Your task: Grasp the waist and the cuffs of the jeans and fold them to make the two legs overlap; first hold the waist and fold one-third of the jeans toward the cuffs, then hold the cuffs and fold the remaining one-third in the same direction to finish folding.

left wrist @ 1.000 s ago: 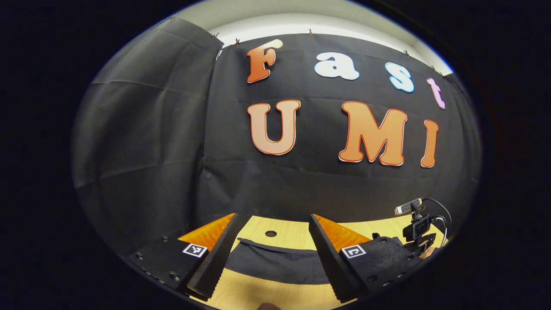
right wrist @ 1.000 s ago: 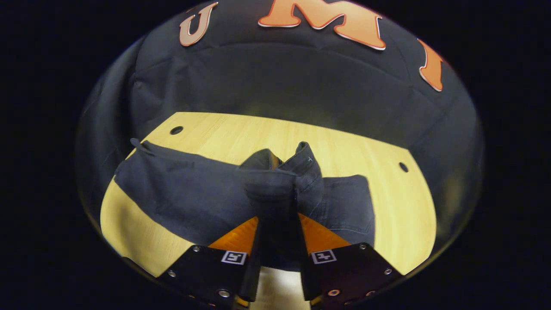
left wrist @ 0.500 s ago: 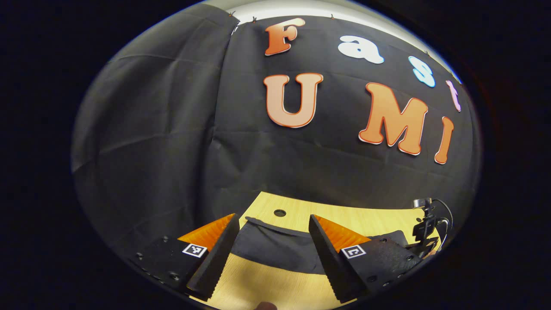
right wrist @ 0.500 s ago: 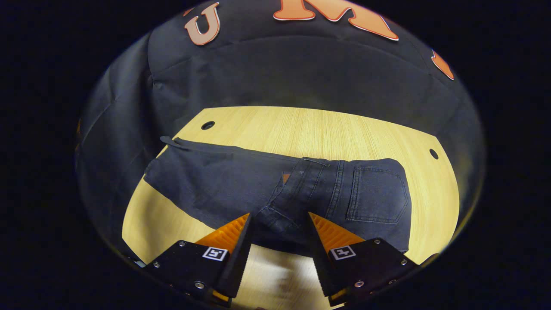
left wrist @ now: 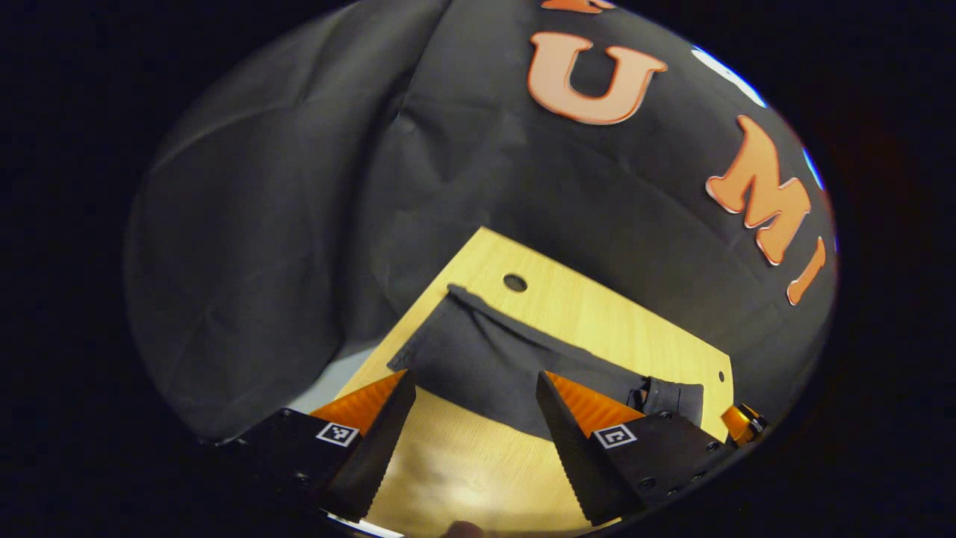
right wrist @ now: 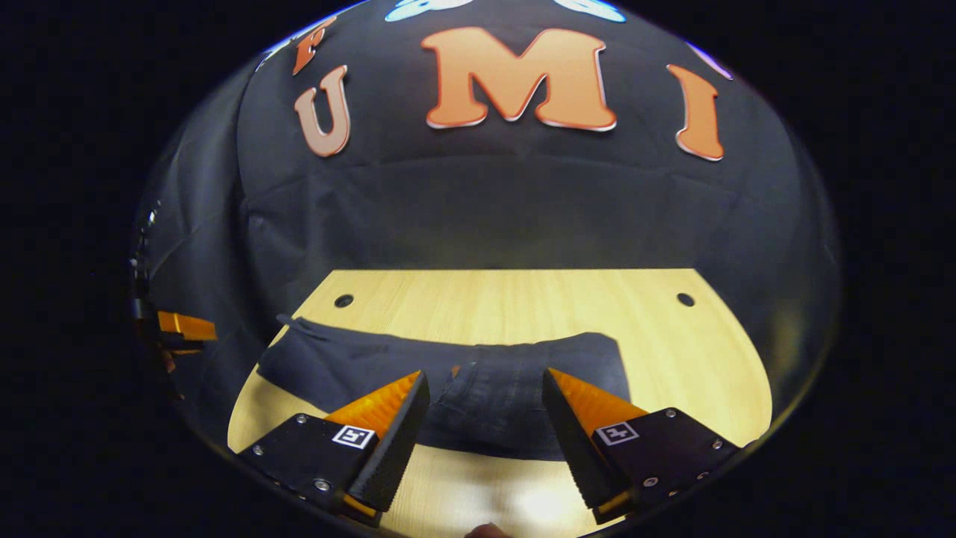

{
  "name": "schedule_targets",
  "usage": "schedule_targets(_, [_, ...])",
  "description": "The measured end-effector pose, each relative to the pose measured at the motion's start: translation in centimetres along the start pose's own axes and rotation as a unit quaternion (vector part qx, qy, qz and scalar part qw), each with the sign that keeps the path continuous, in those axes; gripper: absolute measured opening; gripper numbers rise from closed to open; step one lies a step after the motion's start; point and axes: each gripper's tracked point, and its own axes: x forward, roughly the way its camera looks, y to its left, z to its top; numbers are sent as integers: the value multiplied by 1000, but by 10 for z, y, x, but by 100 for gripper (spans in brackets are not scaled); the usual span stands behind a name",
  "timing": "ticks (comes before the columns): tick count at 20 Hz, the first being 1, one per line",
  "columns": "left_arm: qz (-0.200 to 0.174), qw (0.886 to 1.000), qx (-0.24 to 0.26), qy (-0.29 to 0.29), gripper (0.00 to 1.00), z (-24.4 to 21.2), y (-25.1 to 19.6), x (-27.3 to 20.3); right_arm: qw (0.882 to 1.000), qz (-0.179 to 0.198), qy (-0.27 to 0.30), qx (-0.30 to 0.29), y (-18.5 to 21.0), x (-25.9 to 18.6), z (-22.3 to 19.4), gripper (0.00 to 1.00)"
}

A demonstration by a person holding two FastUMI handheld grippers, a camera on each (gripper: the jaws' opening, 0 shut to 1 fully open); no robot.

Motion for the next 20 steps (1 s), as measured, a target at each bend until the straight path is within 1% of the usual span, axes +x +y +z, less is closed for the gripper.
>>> schedule_targets(2, [-6,998,-42,49,96,-5,19,28,999,-25,-19,6,-18,-20,9,93])
schedule_targets(3, [1,996,-59,73,98,-10,30,39,999,-38,-27,6,-28,-30,13,93])
schedule_targets(4, [2,993,-74,91,98,-14,37,50,998,-54,-33,6,-38,-40,14,94])
schedule_targets(6, [8,988,-93,126,98,-16,49,68,996,-77,-46,15,-52,-57,14,94])
schedule_targets(10, [23,979,-112,170,98,-17,65,109,992,-106,-58,27,-70,-86,15,94])
schedule_targets(12, [48,974,-109,195,98,-21,75,126,991,-112,-65,27,-73,-98,16,94])
schedule_targets(14, [76,971,-94,207,99,-27,86,145,990,-118,-67,25,-75,-107,15,94])
schedule_targets(16, [92,968,-82,217,98,-30,96,162,990,-120,-69,25,-76,-113,15,94])
schedule_targets(19, [115,966,-58,223,99,-33,98,182,990,-120,-69,27,-78,-117,14,94])
schedule_targets(20, [131,964,-51,227,99,-34,101,184,990,-122,-70,26,-81,-118,15,95])
